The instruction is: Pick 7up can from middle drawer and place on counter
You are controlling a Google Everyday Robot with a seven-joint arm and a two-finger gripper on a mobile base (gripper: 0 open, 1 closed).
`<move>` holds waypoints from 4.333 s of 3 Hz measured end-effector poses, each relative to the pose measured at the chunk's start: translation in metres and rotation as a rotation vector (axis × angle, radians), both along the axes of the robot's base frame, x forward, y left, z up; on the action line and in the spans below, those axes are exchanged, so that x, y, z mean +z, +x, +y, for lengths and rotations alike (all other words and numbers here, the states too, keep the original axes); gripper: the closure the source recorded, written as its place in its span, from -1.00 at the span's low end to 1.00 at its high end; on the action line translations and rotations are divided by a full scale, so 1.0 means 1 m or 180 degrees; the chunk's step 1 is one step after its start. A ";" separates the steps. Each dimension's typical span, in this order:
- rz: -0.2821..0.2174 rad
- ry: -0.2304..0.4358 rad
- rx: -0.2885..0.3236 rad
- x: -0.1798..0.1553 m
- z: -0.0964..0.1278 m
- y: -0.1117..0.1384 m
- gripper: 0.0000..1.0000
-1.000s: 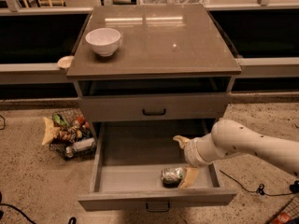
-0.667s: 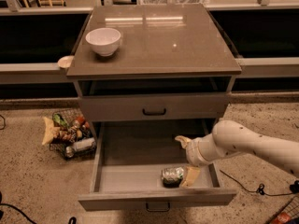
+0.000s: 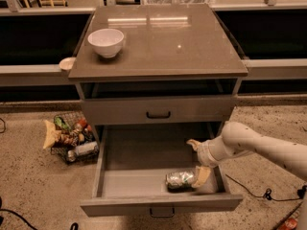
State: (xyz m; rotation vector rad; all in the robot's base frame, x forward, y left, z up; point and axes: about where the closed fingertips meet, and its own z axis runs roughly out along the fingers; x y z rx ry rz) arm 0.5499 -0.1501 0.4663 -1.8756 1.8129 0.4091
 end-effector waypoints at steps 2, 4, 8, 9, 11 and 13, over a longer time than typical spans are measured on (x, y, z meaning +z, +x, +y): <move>0.0040 -0.0038 0.0003 -0.048 -0.004 0.033 -1.00; 0.0044 -0.0118 0.0025 -0.085 0.024 0.034 -1.00; -0.0035 -0.0127 -0.0051 -0.081 0.039 0.009 0.44; -0.0218 0.0066 -0.0006 -0.052 0.035 0.006 0.90; -0.0841 0.0011 0.0274 0.084 -0.001 -0.008 1.00; -0.1033 -0.0040 0.0365 0.128 -0.004 0.008 1.00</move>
Offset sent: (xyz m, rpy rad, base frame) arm 0.0509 0.0002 -0.0715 -0.0279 -0.0151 -0.0044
